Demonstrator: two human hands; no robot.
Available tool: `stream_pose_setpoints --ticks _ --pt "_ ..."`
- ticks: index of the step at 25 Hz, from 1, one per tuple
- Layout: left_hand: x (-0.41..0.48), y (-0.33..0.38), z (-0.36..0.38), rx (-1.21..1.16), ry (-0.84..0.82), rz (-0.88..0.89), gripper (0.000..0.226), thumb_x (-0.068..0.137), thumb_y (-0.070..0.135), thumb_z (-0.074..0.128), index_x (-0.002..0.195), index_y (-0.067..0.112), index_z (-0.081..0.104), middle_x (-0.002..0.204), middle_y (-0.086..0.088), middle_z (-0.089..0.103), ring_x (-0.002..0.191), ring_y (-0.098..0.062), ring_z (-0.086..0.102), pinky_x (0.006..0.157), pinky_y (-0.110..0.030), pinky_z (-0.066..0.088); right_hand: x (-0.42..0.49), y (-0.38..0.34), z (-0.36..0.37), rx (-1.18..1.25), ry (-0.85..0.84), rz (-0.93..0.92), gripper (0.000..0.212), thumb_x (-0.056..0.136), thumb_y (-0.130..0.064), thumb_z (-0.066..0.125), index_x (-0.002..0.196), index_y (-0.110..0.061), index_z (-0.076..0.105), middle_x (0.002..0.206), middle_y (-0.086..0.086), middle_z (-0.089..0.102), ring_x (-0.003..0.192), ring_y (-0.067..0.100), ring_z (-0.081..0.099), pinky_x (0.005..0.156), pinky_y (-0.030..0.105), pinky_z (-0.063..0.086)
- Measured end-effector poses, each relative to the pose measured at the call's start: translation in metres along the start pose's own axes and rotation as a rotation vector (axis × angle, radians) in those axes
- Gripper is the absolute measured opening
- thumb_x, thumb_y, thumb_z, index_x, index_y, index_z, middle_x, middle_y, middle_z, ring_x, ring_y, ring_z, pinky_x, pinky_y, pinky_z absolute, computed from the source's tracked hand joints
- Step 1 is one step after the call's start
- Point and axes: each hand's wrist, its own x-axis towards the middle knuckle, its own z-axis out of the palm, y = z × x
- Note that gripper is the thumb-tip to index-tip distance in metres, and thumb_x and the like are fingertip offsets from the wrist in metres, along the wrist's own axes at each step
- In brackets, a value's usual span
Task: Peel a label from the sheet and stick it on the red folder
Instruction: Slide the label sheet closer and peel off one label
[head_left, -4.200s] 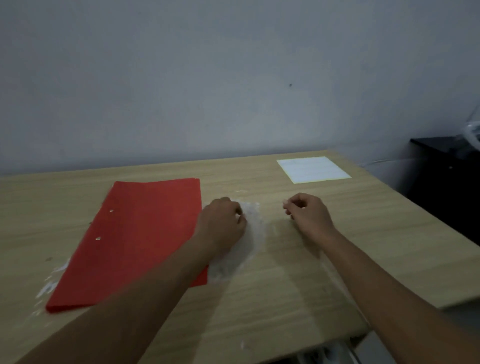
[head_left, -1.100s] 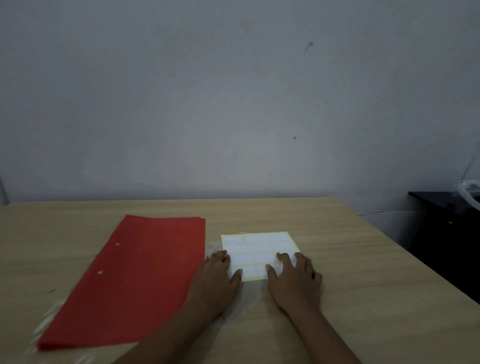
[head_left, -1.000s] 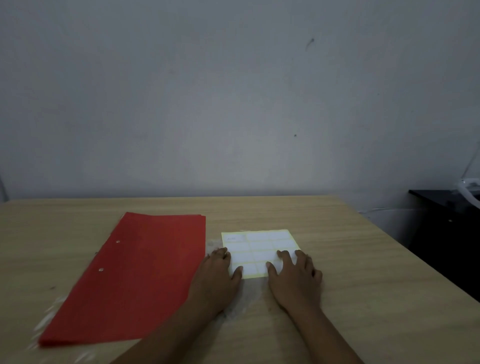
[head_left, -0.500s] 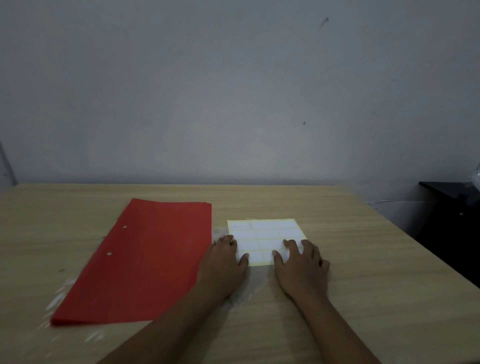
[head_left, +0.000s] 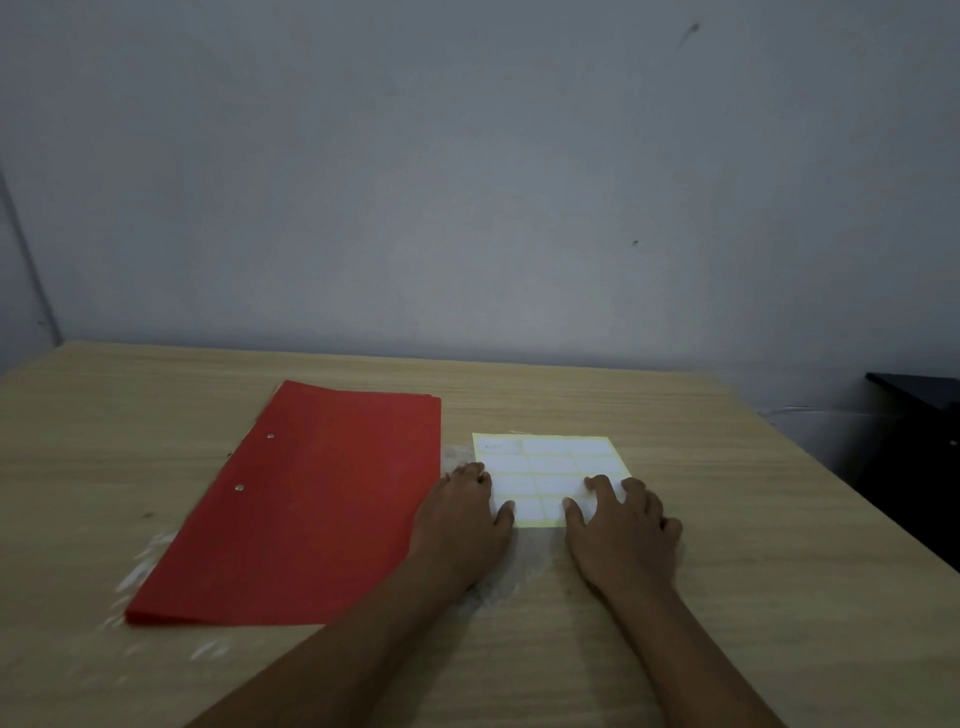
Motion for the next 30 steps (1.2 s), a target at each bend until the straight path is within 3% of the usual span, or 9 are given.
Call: stream_pose_setpoints --ticks 4,7,10,12,14,16,20,24,30 --pt "0.001 -0.001 0.002 -0.007 0.005 -0.006 0.056 0.095 0.046 0.042 0.135 0.008 0.053 0.145 -0.007 0.051 0.130 -0.021 0.049 0.111 -0.035 0.036 0.012 -0.009 -0.007 -0.036 0.114 -0.022 0.040 0.087 -0.057 0.049 0.118 -0.034 0.060 0.133 0.001 0.052 0.125 0.028 0.042 0.099 0.044 0.029" --pt "0.004 -0.002 0.000 -0.032 0.058 -0.024 0.050 0.093 0.046 0.047 0.122 0.010 0.065 0.132 -0.004 0.062 0.119 -0.019 0.058 0.101 -0.034 0.045 0.023 -0.021 -0.008 0.083 0.134 -0.066 0.026 0.085 -0.049 0.058 0.106 -0.034 0.064 0.113 -0.004 0.061 0.110 0.024 0.050 0.091 0.040 0.033" --pt "0.011 -0.005 -0.008 -0.048 0.163 -0.028 0.036 0.093 0.043 0.052 0.107 0.018 0.074 0.110 0.003 0.074 0.101 -0.015 0.066 0.094 -0.032 0.041 0.036 -0.032 -0.005 0.292 0.094 -0.083 0.015 0.085 -0.042 0.064 0.096 -0.032 0.067 0.096 -0.008 0.064 0.101 0.022 0.056 0.085 0.037 0.037" --pt "0.019 -0.010 -0.013 -0.022 0.211 -0.047 0.031 0.092 0.045 0.054 0.101 0.023 0.074 0.102 0.007 0.073 0.099 -0.014 0.063 0.093 -0.033 0.035 0.046 -0.040 -0.003 0.426 0.064 -0.080 0.011 0.085 -0.039 0.067 0.092 -0.032 0.068 0.087 -0.011 0.064 0.095 0.021 0.059 0.080 0.035 0.039" --pt "0.029 -0.018 -0.013 0.001 0.195 -0.087 0.040 0.087 0.056 0.055 0.111 0.026 0.067 0.113 0.010 0.065 0.110 -0.016 0.053 0.095 -0.036 0.030 0.057 -0.049 0.000 0.493 0.023 -0.080 0.011 0.084 -0.041 0.068 0.092 -0.033 0.068 0.085 -0.011 0.065 0.095 0.019 0.060 0.081 0.036 0.041" --pt "0.039 -0.025 -0.010 0.047 0.083 -0.123 0.066 0.080 0.072 0.051 0.129 0.028 0.055 0.125 0.007 0.054 0.117 -0.019 0.044 0.096 -0.039 0.029 0.067 -0.057 0.003 0.512 -0.027 -0.077 0.016 0.084 -0.045 0.069 0.097 -0.035 0.068 0.088 -0.011 0.066 0.099 0.019 0.059 0.086 0.037 0.044" --pt "0.053 -0.037 -0.006 0.115 -0.029 -0.114 0.094 0.065 0.094 0.034 0.137 0.034 0.048 0.128 0.003 0.046 0.114 -0.021 0.037 0.089 -0.040 0.027 0.074 -0.067 0.013 0.444 -0.065 -0.035 0.034 0.084 -0.057 0.064 0.113 -0.040 0.066 0.107 -0.005 0.065 0.113 0.024 0.053 0.095 0.042 0.041" --pt "0.059 -0.046 -0.007 0.126 -0.081 -0.091 0.102 0.060 0.098 0.034 0.138 0.034 0.047 0.128 0.002 0.042 0.114 -0.022 0.034 0.090 -0.042 0.027 0.072 -0.070 0.021 0.399 -0.030 -0.006 0.033 0.084 -0.059 0.061 0.112 -0.044 0.067 0.111 -0.008 0.061 0.114 0.023 0.050 0.095 0.044 0.035" --pt "0.065 -0.052 -0.013 0.077 -0.206 -0.097 0.104 0.059 0.096 0.044 0.144 0.037 0.038 0.133 0.001 0.035 0.122 -0.025 0.030 0.099 -0.045 0.027 0.075 -0.071 0.018 0.484 -0.044 0.078 0.014 0.082 -0.053 0.067 0.090 -0.042 0.070 0.096 -0.013 0.061 0.108 0.020 0.050 0.093 0.041 0.032"
